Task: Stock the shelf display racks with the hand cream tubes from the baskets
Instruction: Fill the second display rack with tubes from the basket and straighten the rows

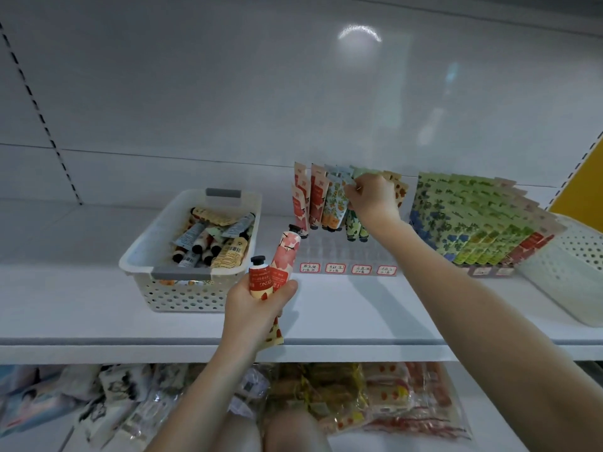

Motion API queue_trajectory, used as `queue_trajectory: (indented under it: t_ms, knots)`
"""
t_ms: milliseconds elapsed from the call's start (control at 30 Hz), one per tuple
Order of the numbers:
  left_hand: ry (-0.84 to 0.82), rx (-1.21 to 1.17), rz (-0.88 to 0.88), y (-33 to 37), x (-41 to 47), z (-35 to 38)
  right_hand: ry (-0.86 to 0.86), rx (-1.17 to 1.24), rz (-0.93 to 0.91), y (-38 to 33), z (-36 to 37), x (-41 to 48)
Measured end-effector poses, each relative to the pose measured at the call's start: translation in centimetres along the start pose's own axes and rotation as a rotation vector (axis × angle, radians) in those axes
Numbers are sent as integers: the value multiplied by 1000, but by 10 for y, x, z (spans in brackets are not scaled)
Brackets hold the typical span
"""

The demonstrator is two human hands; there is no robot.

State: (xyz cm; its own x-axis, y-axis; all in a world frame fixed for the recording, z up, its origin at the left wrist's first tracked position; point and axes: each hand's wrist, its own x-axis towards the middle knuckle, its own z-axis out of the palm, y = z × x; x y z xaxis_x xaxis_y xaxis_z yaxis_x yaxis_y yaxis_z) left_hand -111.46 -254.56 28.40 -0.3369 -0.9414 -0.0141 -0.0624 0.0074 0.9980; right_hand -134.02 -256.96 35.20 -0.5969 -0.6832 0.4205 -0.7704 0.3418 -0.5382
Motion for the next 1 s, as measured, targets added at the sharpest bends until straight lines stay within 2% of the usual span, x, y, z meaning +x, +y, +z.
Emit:
queue_trajectory:
  t_ms: [533,833,1000]
  knots:
    - [-5,28,-7,-11,14,5,-121,-191,15,0,27,14]
    - [-13,43,-29,-8,13,6,-145,-197,31,-4,23,14]
    - [-20,41,-2,-5,12,4,-148,-117,76,-7,15,13]
